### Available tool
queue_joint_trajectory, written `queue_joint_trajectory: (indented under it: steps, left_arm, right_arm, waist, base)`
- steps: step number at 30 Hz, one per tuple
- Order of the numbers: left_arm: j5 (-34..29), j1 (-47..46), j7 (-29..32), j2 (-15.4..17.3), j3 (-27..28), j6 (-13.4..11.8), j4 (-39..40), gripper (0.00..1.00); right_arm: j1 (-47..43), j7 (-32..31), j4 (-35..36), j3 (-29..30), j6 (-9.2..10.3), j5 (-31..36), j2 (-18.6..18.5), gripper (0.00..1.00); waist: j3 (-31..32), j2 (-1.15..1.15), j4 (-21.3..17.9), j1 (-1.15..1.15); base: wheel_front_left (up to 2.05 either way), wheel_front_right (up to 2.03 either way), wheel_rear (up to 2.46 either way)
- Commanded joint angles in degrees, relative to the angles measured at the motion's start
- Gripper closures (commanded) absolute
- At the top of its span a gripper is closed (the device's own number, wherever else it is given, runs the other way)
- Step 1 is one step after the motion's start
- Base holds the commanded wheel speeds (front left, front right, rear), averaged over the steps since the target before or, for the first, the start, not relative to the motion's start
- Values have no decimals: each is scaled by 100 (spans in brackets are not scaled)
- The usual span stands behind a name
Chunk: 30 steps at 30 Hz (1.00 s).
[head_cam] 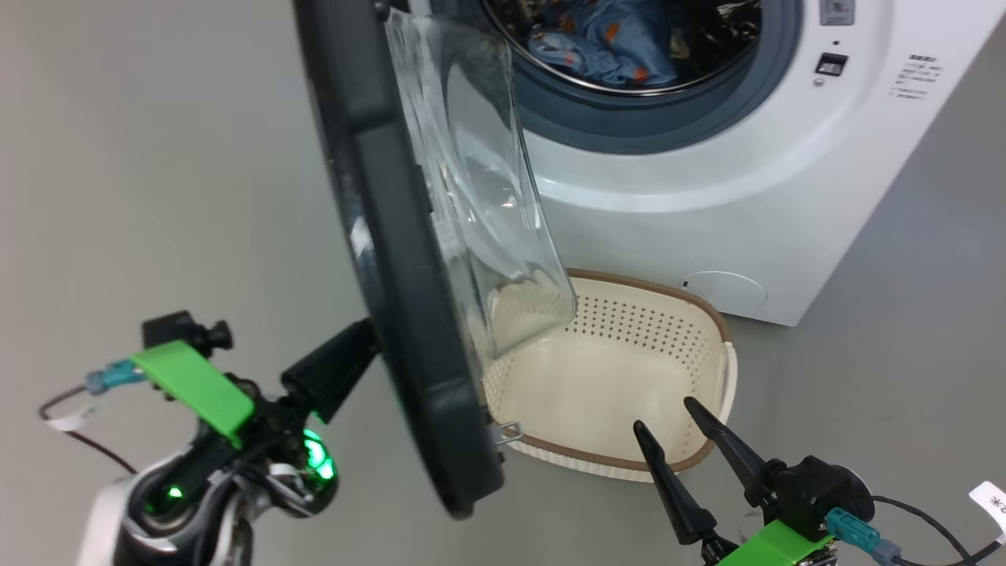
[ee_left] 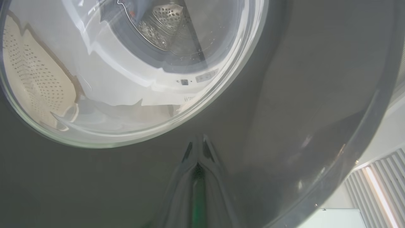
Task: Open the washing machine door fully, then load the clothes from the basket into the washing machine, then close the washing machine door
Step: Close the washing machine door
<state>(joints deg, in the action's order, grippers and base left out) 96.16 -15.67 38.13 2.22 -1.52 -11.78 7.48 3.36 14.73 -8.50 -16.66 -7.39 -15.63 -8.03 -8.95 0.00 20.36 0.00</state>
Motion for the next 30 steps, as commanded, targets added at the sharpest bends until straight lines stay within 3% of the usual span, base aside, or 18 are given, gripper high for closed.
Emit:
queue_joint_trajectory:
  steps: [1, 10, 21, 30]
  left_arm:
    - [157, -142, -114, 67, -69, 101, 113, 100]
    - [516, -593, -1013, 66, -778, 549, -637, 100]
    - [713, -1499, -1732, 66, -1125, 1058, -1708, 100]
    - [717, -2224, -2099, 66, -1338, 1423, -2445, 100]
  right_arm:
    - [45, 27, 123, -157, -10, 62, 27, 0]
    - [-100, 27, 134, -188, -10, 50, 38, 0]
    - [-187, 27, 180, -163, -10, 47, 7, 0]
    - [-100, 27, 188, -207, -10, 61, 14, 0]
  waist:
    - [116, 0, -155, 0]
    - [334, 0, -813, 0]
    - [270, 0, -1470, 0]
    - [121, 0, -1771, 0]
  base:
    - [0, 0, 0]
    - [0, 0, 0]
    - [0, 0, 0]
    - [0, 0, 0]
